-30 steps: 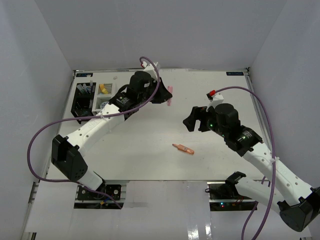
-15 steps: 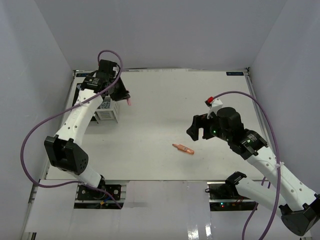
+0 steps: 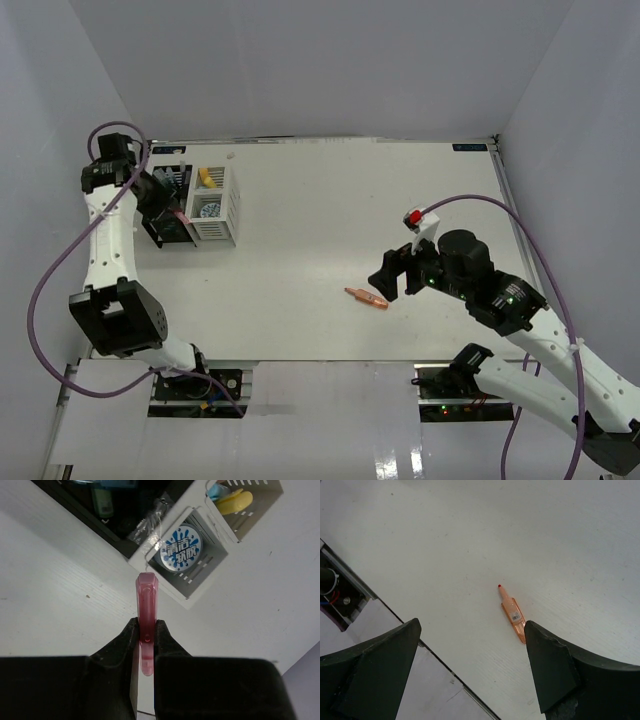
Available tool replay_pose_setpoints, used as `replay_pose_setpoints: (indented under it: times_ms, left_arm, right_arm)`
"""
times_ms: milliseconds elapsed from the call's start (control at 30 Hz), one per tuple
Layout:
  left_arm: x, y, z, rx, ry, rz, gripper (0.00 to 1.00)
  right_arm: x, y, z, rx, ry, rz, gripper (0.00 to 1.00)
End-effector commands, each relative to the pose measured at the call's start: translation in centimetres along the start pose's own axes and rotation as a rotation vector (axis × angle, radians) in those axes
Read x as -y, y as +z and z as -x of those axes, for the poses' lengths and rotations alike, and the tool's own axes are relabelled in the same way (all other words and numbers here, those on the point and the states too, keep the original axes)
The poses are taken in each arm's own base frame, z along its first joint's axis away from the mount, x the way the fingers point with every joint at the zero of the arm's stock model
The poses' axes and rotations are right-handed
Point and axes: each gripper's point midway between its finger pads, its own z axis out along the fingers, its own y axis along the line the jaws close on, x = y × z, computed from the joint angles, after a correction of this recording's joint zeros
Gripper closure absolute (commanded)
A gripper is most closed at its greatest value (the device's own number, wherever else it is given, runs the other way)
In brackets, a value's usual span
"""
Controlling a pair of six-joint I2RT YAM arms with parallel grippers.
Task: Sort the stationery into containers
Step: Place the pen in the storage box.
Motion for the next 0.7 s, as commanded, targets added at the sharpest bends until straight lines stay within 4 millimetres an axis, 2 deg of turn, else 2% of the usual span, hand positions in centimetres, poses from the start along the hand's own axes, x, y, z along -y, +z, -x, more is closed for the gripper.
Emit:
replay_pose_setpoints:
  times_ms: [0, 67, 133, 167, 233, 300, 500, 667]
  left_arm:
    - [-0.5, -1.0, 1.3, -0.035, -0.010, -0.039, 0.81]
    - [-0.6, -0.7, 2.6, -0.040, -0.021, -0.053, 0.81]
    - [-0.5, 0.7, 2.8, -0.090, -0.016, -0.058, 0.81]
    - [0.0, 0.5, 3.6, -0.078, -0.009, -0.065, 0.81]
    - [-0.2, 1.5, 4.3, -0.090, -0.004, -0.051, 0.80]
    - [-0.2, 1.8, 5.2, -0.083, -0.011, -0.052, 0.79]
    - [-1.4, 4.1, 5.8, -0.121, -0.054, -0.052, 0.78]
    - [-1.7, 5.4, 6.1, -0.153, -0.082, -0.073, 0.76]
  right_arm:
    - [-0.2, -0.2, 0.1, 0.021, -0.061, 0.004, 0.10]
    - [0.0, -0.2, 0.2, 0.029, -0.076, -0.012, 0.10]
    - [-0.2, -0.2, 0.1, 0.027, -0.088, -0.005, 0.10]
    - [-0.3, -0.1, 0.0, 0.024, -0.096, -0.002, 0.10]
    - [-0.2, 0.1, -0.2, 0.018, -0.100, -0.008, 0.10]
    - [-0.2, 0.2, -0.3, 0.013, -0.105, -0.008, 0.10]
    - [0.5, 0.3, -0.5, 0.009, -0.126, -0.033, 0.10]
    - [0.6, 0.6, -0.7, 0.001, -0.130, -0.040, 0.10]
